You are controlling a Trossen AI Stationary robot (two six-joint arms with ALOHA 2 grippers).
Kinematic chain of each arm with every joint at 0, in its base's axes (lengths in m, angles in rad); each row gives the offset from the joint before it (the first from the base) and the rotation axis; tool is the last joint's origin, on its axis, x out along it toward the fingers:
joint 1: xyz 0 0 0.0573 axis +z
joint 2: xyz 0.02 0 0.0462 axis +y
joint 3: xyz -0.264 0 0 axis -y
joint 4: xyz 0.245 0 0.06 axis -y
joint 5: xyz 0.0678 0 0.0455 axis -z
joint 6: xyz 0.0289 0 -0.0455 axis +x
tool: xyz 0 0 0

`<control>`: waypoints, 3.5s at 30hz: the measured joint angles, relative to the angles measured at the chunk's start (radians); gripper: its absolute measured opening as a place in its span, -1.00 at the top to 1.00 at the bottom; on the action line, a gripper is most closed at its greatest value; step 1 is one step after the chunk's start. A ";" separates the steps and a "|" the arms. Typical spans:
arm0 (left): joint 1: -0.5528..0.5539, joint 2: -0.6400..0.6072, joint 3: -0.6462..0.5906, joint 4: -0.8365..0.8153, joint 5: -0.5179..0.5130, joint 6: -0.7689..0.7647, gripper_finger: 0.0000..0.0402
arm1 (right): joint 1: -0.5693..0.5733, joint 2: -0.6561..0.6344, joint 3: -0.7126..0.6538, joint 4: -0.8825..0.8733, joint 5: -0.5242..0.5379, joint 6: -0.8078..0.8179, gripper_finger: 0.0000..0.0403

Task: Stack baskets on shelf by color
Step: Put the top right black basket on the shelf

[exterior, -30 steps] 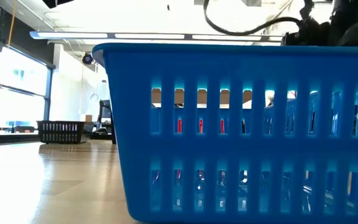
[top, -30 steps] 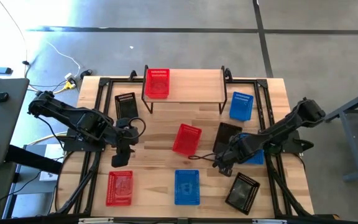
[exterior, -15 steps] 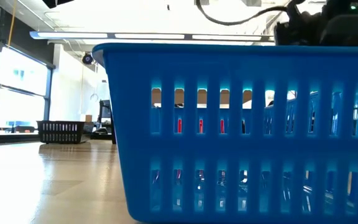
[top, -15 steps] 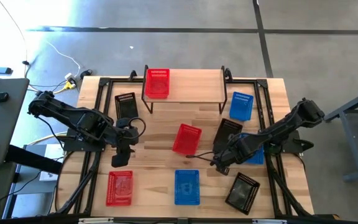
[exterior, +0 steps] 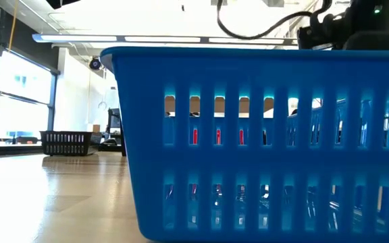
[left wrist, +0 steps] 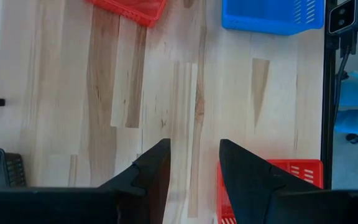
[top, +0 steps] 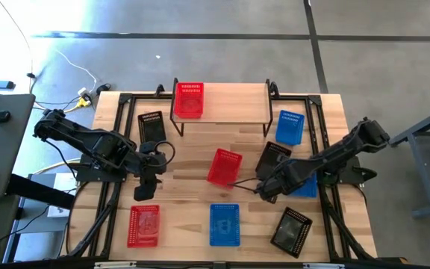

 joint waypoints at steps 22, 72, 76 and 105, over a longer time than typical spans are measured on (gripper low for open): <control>0.000 0.000 0.000 0.000 -0.009 0.000 0.37 | -0.107 0.014 -0.001 0.026 -0.085 -0.132 0.37; 0.000 0.000 0.000 0.000 -0.019 -0.022 0.37 | -0.074 0.106 0.611 -0.236 0.126 -0.378 1.00; 0.000 0.000 0.000 0.000 -0.020 -0.076 0.37 | -0.112 0.106 0.680 -0.300 0.232 -0.512 1.00; 0.000 0.000 0.000 0.015 -0.049 -0.274 0.37 | -0.611 0.129 0.717 -0.394 0.124 -1.045 1.00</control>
